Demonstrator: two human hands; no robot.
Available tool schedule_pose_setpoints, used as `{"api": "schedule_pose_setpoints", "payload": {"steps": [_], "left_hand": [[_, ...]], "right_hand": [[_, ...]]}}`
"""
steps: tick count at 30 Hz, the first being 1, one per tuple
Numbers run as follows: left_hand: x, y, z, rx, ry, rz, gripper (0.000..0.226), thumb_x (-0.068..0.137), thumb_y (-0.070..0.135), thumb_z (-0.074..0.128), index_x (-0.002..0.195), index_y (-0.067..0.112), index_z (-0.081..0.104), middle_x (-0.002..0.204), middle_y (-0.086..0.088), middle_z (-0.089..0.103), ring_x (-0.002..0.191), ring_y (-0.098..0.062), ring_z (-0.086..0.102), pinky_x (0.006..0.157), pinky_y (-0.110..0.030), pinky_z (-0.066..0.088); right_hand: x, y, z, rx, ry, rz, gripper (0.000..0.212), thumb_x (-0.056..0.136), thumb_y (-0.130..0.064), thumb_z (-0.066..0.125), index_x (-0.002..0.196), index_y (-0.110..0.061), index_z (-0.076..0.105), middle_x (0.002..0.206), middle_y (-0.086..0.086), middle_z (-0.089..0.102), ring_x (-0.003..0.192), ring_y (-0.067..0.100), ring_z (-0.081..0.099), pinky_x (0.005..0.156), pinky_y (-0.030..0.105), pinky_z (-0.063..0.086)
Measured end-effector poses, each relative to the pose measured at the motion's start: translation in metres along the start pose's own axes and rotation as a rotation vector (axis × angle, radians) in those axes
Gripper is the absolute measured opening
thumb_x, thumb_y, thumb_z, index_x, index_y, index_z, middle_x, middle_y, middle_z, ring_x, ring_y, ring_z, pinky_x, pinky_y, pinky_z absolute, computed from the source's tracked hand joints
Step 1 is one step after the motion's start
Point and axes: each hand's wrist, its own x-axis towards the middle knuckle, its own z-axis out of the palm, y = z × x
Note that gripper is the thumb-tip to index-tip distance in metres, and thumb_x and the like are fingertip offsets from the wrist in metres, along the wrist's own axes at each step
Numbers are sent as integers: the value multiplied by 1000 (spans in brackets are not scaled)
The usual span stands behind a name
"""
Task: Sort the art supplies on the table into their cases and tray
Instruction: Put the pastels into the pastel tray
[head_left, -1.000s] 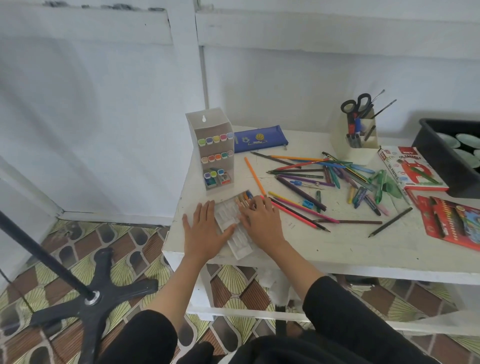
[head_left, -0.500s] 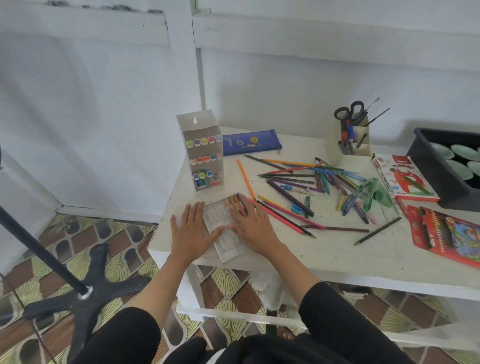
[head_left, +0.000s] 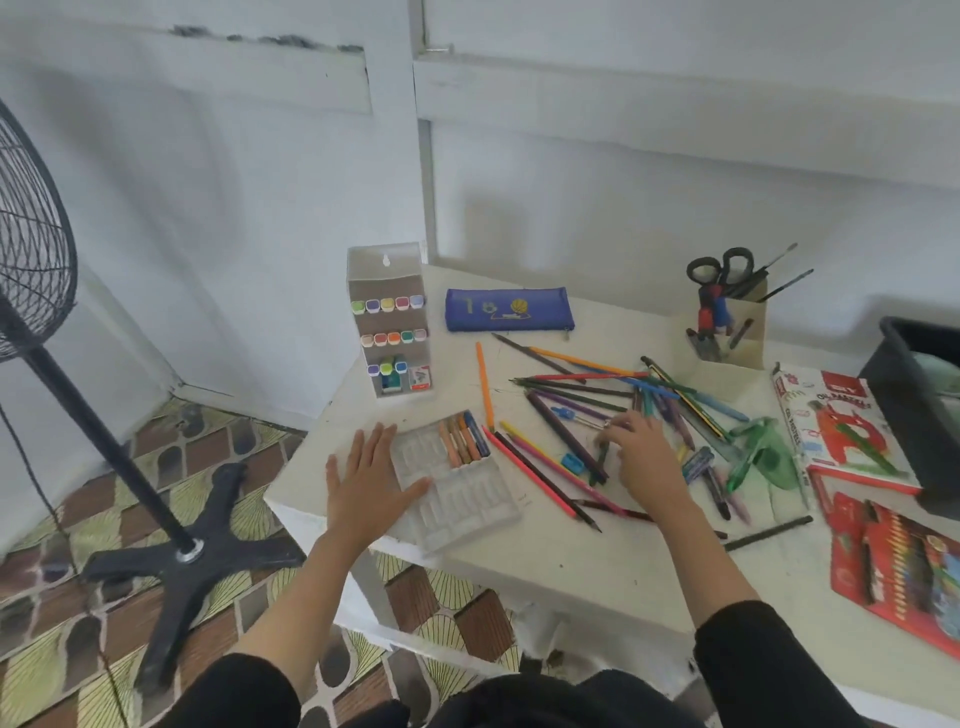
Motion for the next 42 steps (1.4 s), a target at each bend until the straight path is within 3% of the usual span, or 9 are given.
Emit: {"api": "schedule_pose_setpoints", "payload": {"steps": [4,7,12,15,21,28,33,39,42], "left_hand": [[0,-1,-2,-25,24,-3,90,82,70,47,152,29,7,160,12,3,147,-12,-6,116,-50,-3],[-1,-2,-1,-21,26,-3,100,72,85,37,151,31,8,160,13,4,147,-10,-4,117,-51,-2],[-1,-1,0,-24,37,-14,99,70,86,35,150,32,12,159,12,7,147,-11,-1,117,-51,-2],[-3,1,-1,-7,43,-7,102,68,90,31,150,32,12,159,13,7,147,-10,-2,117,-51,-2],[-6,2,0,18,47,5,107,62,90,14,152,32,6,160,13,2,147,-10,-6,117,-49,-3],[-5,-3,1,18,17,16,115,56,97,5,152,33,1,159,14,-4,146,-9,-11,116,-48,-6],[-5,-3,0,24,24,43,119,53,98,-1,152,33,5,160,12,-3,146,-11,-9,116,-50,-5],[-6,-4,-2,16,-7,44,117,48,101,1,149,43,7,159,14,-6,146,-10,-13,115,-49,-7],[-6,-5,-2,12,-19,46,115,47,102,2,148,46,6,159,14,-8,145,-10,-15,115,-49,-9]], "right_hand": [[8,8,-4,-7,-49,-71,32,81,5,62,99,-20,71,127,4,52,118,25,41,88,37,45],[14,16,-13,-36,-26,-66,22,80,-2,68,92,-20,71,129,2,53,119,25,41,84,36,44],[17,30,-21,58,57,-23,14,75,-11,76,88,-14,71,114,6,58,110,30,42,90,40,38],[9,30,-25,123,110,-26,14,76,-13,75,88,-13,68,98,4,62,100,29,50,81,40,44],[-5,12,-28,568,214,86,15,80,-1,70,88,-13,65,86,0,65,75,16,63,66,14,48],[-8,-44,-20,987,132,110,14,83,5,64,93,-4,67,87,1,69,77,8,71,73,18,55],[-7,-94,6,909,21,-69,18,77,5,70,89,-9,71,90,1,70,77,0,65,73,12,51],[-3,-134,45,518,-9,-489,11,77,5,65,85,0,70,99,12,68,89,26,65,78,36,54],[-3,-141,53,355,32,-560,9,74,-1,69,83,-4,71,95,9,69,88,26,65,71,32,56]]}}
